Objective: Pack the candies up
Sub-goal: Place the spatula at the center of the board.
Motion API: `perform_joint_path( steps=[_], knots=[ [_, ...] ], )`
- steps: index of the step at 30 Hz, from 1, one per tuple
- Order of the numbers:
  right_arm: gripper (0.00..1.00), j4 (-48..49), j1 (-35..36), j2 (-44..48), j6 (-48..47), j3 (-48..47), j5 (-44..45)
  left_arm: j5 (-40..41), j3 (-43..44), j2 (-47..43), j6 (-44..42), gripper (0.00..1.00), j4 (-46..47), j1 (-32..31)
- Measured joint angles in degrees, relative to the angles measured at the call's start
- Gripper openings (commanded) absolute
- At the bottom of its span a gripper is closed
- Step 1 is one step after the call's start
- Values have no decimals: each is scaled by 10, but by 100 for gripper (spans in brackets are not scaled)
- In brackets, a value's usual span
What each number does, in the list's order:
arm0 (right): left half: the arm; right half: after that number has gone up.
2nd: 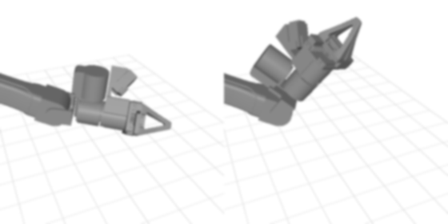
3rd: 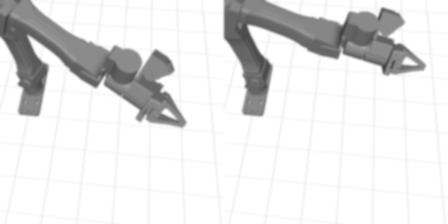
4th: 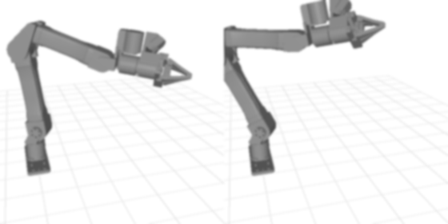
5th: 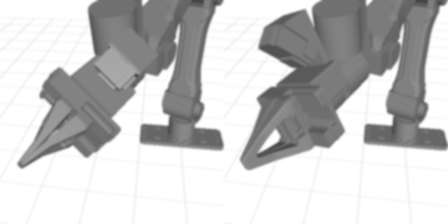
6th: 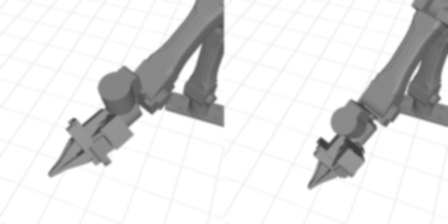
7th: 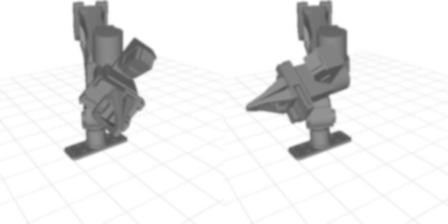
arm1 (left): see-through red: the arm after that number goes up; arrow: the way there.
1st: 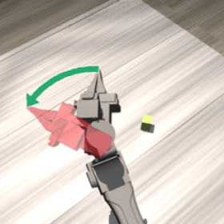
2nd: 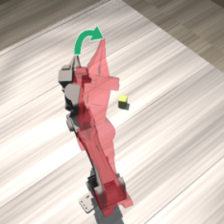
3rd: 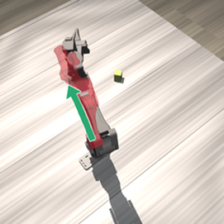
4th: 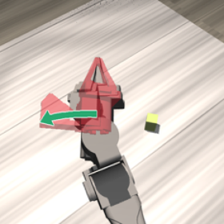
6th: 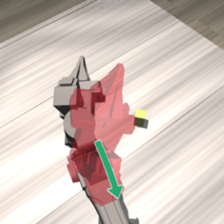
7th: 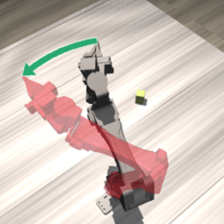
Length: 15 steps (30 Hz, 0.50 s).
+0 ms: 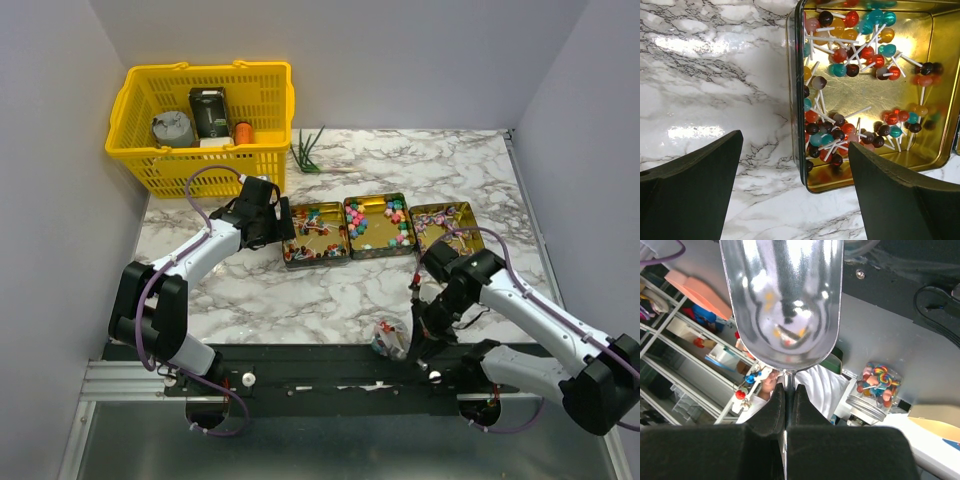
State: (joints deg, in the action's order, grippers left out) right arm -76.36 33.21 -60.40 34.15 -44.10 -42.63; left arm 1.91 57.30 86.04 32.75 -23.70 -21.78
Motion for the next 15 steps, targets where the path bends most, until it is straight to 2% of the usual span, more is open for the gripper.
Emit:
perform_joint_path(
  steps=[15],
  knots=[
    [1,26,-46,-98,-45,-32,-4,6,0,0,-4,99,-2,0]
  ],
)
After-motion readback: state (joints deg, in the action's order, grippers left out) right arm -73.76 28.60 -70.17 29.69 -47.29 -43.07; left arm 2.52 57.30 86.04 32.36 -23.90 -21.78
